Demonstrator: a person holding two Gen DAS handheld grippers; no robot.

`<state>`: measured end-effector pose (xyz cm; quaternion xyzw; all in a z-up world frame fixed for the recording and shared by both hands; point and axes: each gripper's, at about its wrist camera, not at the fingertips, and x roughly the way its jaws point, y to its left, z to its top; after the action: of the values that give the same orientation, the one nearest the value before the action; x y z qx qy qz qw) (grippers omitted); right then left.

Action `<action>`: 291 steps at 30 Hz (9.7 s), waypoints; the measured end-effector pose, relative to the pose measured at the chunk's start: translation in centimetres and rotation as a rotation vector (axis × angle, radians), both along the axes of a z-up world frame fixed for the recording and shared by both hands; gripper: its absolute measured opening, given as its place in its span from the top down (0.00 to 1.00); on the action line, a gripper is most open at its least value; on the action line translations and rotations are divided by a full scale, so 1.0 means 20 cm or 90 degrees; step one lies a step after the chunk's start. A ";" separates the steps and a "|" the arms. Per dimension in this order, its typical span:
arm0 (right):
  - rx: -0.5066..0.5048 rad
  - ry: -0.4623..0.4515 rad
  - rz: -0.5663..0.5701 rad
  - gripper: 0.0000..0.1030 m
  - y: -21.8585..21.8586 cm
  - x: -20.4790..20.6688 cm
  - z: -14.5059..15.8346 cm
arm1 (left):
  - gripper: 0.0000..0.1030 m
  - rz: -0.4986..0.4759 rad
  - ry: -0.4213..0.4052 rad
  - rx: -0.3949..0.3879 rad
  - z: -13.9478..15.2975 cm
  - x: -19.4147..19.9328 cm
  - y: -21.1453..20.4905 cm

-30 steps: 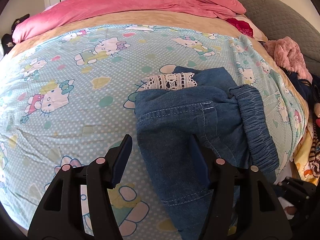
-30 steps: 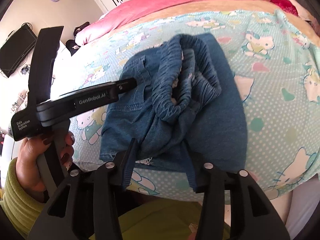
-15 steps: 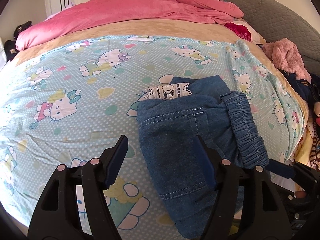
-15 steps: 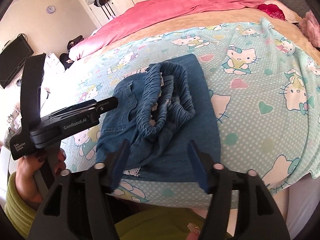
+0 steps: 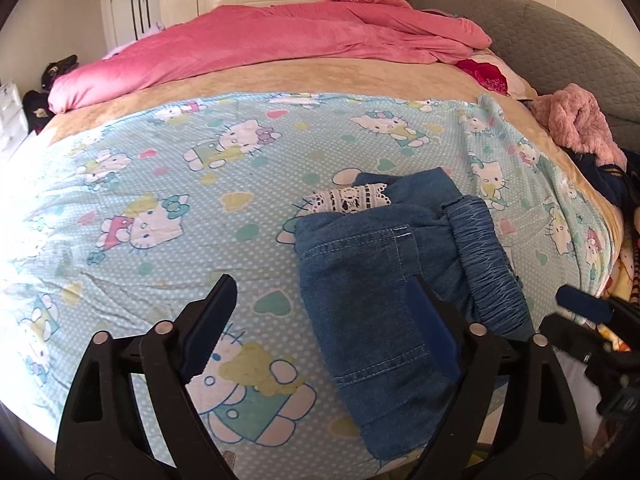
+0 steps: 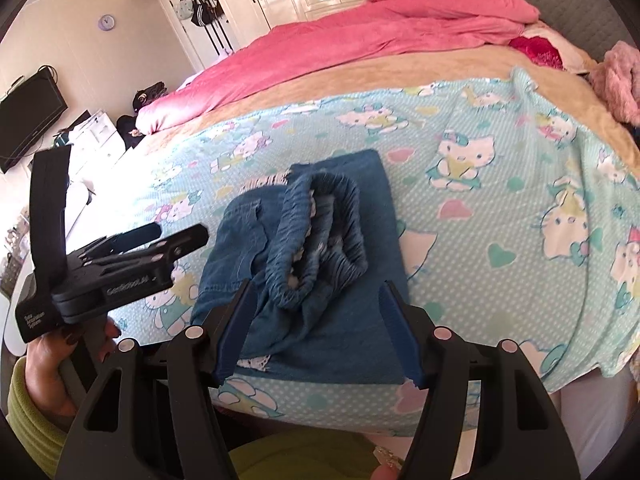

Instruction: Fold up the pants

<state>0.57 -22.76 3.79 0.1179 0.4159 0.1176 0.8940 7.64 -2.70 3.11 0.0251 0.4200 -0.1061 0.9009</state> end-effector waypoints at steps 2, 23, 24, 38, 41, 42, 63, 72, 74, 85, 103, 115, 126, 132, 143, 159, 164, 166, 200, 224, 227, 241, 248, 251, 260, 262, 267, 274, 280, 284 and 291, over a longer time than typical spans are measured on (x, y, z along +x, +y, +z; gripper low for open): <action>-0.007 -0.010 -0.002 0.16 -0.02 0.01 0.02 | 0.15 0.004 -0.006 -0.005 0.02 -0.02 0.01; -0.033 0.011 0.026 0.13 -0.28 0.34 0.02 | 0.09 0.034 0.025 -0.029 -0.07 -0.02 0.07; -0.029 0.018 0.033 0.13 -0.27 0.35 0.00 | 0.09 0.032 0.030 -0.028 -0.09 -0.01 0.06; 0.000 0.096 0.124 0.46 -0.15 0.52 -0.31 | 0.11 0.015 0.089 -0.053 -0.26 0.12 -0.01; 0.008 0.096 0.135 0.46 -0.15 0.55 -0.33 | 0.16 0.016 0.105 -0.086 -0.29 0.15 0.00; 0.013 0.097 0.139 0.46 -0.14 0.56 -0.34 | 0.18 0.016 0.108 -0.094 -0.29 0.15 -0.01; 0.043 -0.009 0.179 0.89 -0.04 0.62 -0.13 | 0.64 -0.026 0.062 -0.108 -0.08 0.23 -0.12; 0.009 -0.058 0.192 0.89 0.03 0.79 -0.02 | 0.64 -0.005 0.027 -0.095 0.01 0.38 -0.08; 0.001 -0.063 0.192 0.90 0.05 0.83 -0.02 | 0.64 0.000 0.024 -0.090 0.01 0.41 -0.07; -0.140 -0.048 0.131 0.61 0.11 0.92 -0.15 | 0.47 0.024 0.056 -0.037 -0.15 0.50 -0.06; -0.094 -0.039 0.039 0.27 -0.07 0.79 -0.09 | 0.15 0.045 0.033 -0.040 -0.07 0.38 0.01; -0.085 -0.096 0.010 0.04 -0.10 0.69 0.06 | 0.09 0.060 -0.004 -0.036 0.06 0.28 0.05; -0.083 -0.145 0.003 0.04 -0.12 0.55 0.21 | 0.09 0.057 -0.045 -0.032 0.16 0.18 0.04; -0.098 -0.191 -0.004 0.04 -0.13 0.43 0.29 | 0.09 0.062 -0.061 -0.036 0.20 0.10 0.06; -0.118 -0.198 -0.005 0.04 -0.16 0.25 0.29 | 0.09 0.066 -0.074 -0.051 0.22 -0.09 0.11; -0.118 -0.180 0.000 0.04 -0.17 0.07 0.16 | 0.09 0.069 -0.050 -0.069 0.07 -0.30 0.11; -0.137 -0.142 0.001 0.04 -0.13 0.05 0.02 | 0.09 0.070 -0.026 -0.063 -0.03 -0.33 0.11; -0.136 -0.125 -0.001 0.04 -0.13 0.05 -0.03 | 0.09 0.073 -0.017 -0.062 -0.06 -0.33 0.11; -0.143 -0.082 -0.003 0.04 -0.12 0.09 -0.13 | 0.09 0.089 -0.008 -0.054 -0.10 -0.33 0.13; -0.144 -0.080 0.000 0.04 -0.11 0.10 -0.14 | 0.09 0.095 -0.006 -0.042 -0.09 -0.33 0.13; -0.145 -0.080 -0.001 0.04 -0.11 0.10 -0.14 | 0.09 0.093 -0.004 -0.044 -0.09 -0.33 0.13; -0.142 -0.077 0.000 0.04 -0.11 0.10 -0.14 | 0.09 0.096 -0.002 -0.043 -0.08 -0.34 0.13; -0.143 -0.076 -0.002 0.04 -0.11 0.10 -0.14 | 0.09 0.097 0.000 -0.044 -0.08 -0.34 0.14; -0.143 -0.076 -0.004 0.04 -0.11 0.10 -0.14 | 0.09 0.097 0.000 -0.044 -0.08 -0.34 0.14; -0.143 -0.077 -0.011 0.04 -0.13 0.09 -0.13 | 0.09 0.095 0.001 -0.042 -0.07 -0.35 0.14; -0.144 -0.077 -0.012 0.04 -0.13 0.09 -0.13 | 0.09 0.096 0.002 -0.042 -0.07 -0.35 0.13; -0.146 -0.077 -0.014 0.04 -0.13 0.09 -0.13 | 0.09 0.096 0.005 -0.039 -0.07 -0.35 0.13; -0.146 -0.077 -0.024 0.04 -0.16 0.09 -0.13 | 0.09 0.096 0.008 -0.035 -0.08 -0.35 0.13; -0.141 -0.073 -0.031 0.04 -0.19 0.11 -0.14 | 0.09 0.100 0.008 -0.011 -0.09 -0.35 0.14; -0.136 -0.079 -0.037 0.04 -0.23 0.11 -0.13 | 0.09 0.126 -0.005 0.035 -0.10 -0.36 0.16; -0.133 -0.078 -0.104 0.04 -0.49 0.22 -0.14 | 0.09 0.209 0.034 0.014 -0.12 -0.26 0.42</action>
<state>4.90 -32.63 0.96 0.0502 0.3597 0.0074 0.9317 2.44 5.63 0.68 -0.0367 0.4433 0.0465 0.8944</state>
